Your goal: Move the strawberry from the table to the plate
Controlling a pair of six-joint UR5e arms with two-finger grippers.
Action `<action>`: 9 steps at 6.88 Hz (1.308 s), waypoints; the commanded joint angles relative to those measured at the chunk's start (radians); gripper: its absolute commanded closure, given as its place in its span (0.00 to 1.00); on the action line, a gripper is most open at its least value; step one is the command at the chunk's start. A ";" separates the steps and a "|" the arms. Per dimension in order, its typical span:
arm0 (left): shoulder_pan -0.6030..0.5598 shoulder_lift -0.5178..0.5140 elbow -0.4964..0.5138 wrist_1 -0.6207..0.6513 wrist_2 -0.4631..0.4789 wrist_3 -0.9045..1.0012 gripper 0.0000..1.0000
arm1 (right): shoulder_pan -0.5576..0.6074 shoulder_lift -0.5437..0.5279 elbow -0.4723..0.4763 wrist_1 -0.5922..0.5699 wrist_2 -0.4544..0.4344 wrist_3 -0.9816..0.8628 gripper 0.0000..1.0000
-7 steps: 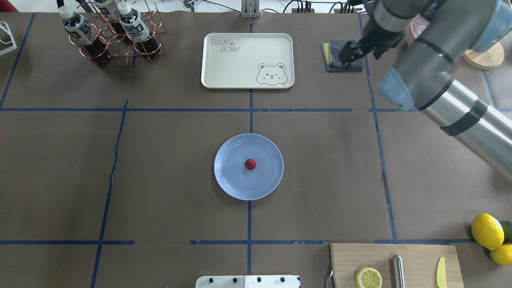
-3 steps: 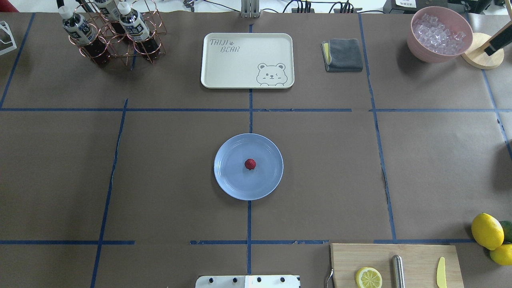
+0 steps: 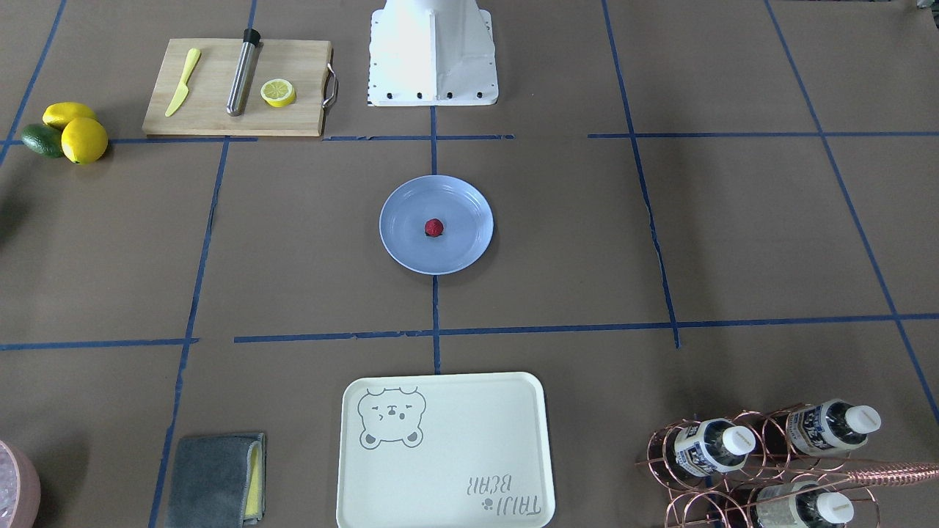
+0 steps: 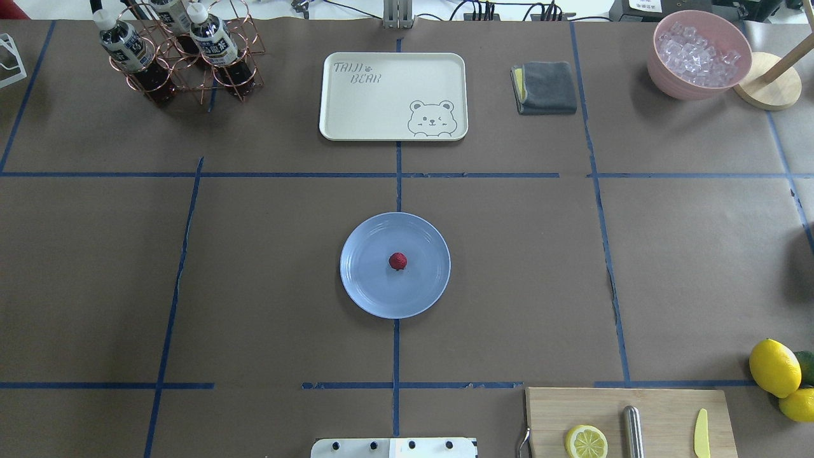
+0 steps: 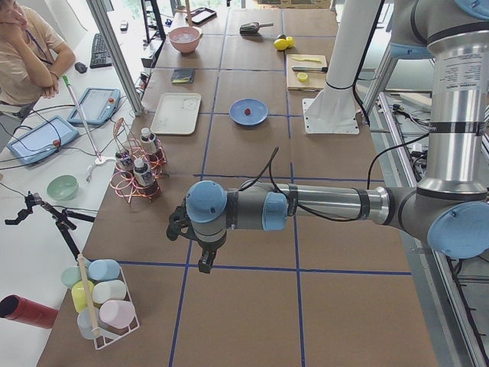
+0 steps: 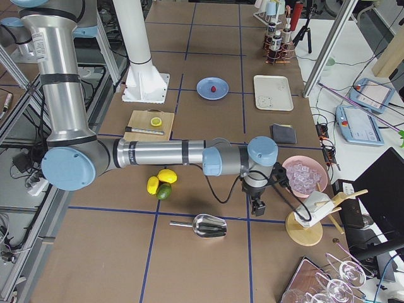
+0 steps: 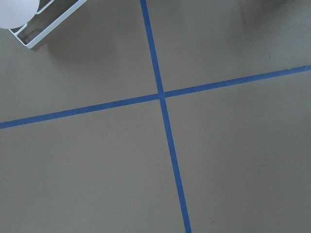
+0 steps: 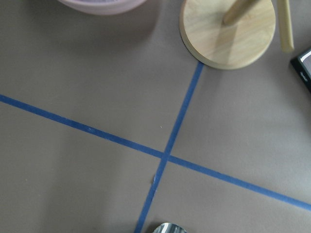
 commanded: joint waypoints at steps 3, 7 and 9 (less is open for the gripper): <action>0.001 0.003 -0.001 0.002 0.000 0.000 0.00 | 0.035 -0.137 -0.015 0.018 0.000 0.023 0.00; 0.001 0.004 0.007 0.002 0.001 0.000 0.00 | 0.032 -0.065 0.025 -0.117 0.005 0.023 0.00; 0.001 0.004 0.007 0.001 0.001 0.000 0.00 | 0.034 -0.068 0.020 -0.111 0.009 0.023 0.00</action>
